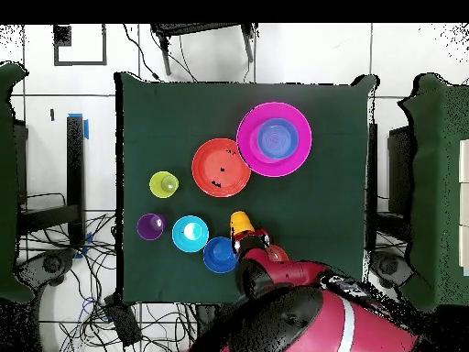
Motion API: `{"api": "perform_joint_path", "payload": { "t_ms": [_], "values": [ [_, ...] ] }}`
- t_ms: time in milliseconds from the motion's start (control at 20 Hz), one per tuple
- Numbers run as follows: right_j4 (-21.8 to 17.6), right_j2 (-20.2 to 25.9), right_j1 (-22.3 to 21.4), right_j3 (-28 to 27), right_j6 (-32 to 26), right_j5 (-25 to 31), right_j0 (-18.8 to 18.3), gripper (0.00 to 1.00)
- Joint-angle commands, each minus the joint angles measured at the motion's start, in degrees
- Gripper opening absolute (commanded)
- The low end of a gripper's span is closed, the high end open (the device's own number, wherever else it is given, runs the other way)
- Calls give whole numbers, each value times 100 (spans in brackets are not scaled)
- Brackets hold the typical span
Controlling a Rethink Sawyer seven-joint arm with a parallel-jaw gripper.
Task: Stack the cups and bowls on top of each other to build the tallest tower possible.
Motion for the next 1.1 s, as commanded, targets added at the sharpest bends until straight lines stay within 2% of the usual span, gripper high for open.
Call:
{"api": "perform_joint_path", "payload": {
  "t_ms": [50,450,550,700,750,1100],
  "values": [
    [-179,400,178,-541,694,200,44,0],
    [-389,757,120,-576,602,697,-294,0],
    [-421,819,99,-583,567,788,-338,0],
    [-331,699,-14,-568,511,900,-200,0],
    [-388,772,-26,-522,588,754,-289,0],
    [-289,1120,-642,-231,580,1260,-504,0]
  ]
}}
